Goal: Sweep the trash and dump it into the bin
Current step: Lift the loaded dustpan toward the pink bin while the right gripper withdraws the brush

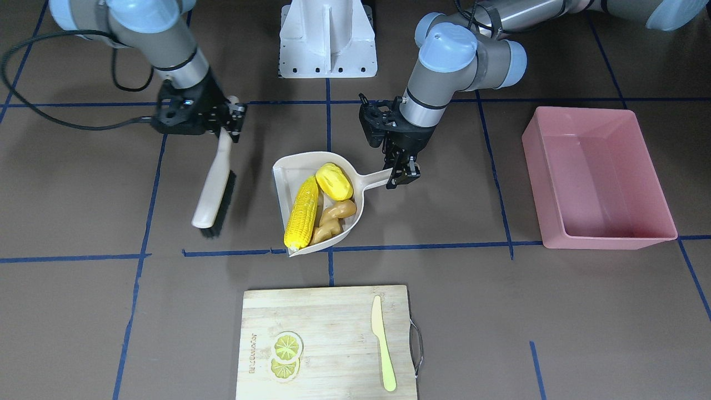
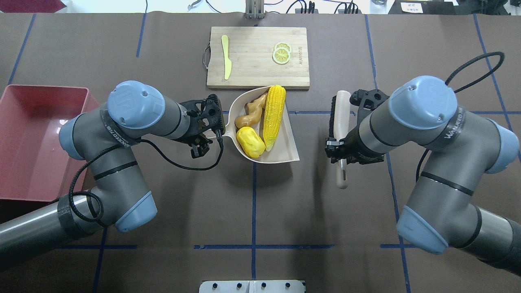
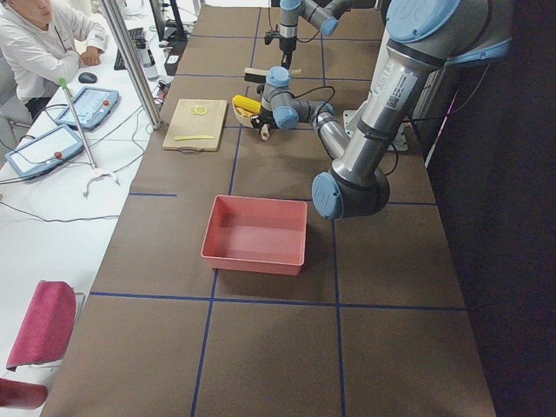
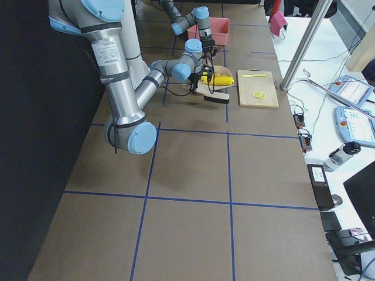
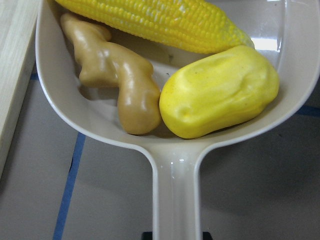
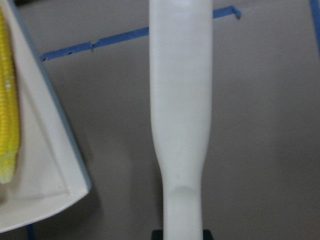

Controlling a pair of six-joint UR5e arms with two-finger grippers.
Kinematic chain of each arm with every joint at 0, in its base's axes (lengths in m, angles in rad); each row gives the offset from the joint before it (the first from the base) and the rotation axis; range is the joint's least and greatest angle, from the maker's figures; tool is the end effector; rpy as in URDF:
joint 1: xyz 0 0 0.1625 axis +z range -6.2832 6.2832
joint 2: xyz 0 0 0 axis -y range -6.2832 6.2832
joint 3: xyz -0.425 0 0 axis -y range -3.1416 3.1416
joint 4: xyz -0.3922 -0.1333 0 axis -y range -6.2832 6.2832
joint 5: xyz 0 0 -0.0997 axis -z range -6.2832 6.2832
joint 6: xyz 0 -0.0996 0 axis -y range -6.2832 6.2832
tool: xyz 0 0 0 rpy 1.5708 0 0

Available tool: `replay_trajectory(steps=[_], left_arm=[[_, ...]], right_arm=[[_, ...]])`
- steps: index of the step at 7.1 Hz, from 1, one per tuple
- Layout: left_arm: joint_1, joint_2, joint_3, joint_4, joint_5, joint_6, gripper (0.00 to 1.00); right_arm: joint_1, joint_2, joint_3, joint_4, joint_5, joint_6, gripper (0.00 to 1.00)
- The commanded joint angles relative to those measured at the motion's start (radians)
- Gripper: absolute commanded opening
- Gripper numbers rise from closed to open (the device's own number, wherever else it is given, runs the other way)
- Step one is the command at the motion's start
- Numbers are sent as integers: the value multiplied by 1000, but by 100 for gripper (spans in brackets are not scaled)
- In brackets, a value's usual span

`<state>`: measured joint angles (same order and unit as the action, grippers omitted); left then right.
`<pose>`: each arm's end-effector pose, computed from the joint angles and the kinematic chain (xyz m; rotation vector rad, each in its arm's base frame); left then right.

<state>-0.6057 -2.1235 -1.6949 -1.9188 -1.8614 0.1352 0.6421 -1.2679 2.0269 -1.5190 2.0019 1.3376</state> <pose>0.4847 -0.4631 0.2429 0.8763 0.6934 1.1400 -0.3820 -0.4002 0.2883 -0.0306 -0.8957 0.2065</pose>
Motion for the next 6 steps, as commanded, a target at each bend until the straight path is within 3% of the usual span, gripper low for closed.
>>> replay_trajectory(steps=[1, 5, 6], left_arm=[[-107, 60, -43, -6, -176, -12, 8], [-268, 242, -233, 0, -240, -16, 1], [-354, 323, -268, -8, -325, -9, 0]], right_arm=[[59, -97, 52, -1, 3, -61, 0], [88, -142, 62, 0, 1, -107, 0], [88, -143, 56, 0, 0, -109, 0]])
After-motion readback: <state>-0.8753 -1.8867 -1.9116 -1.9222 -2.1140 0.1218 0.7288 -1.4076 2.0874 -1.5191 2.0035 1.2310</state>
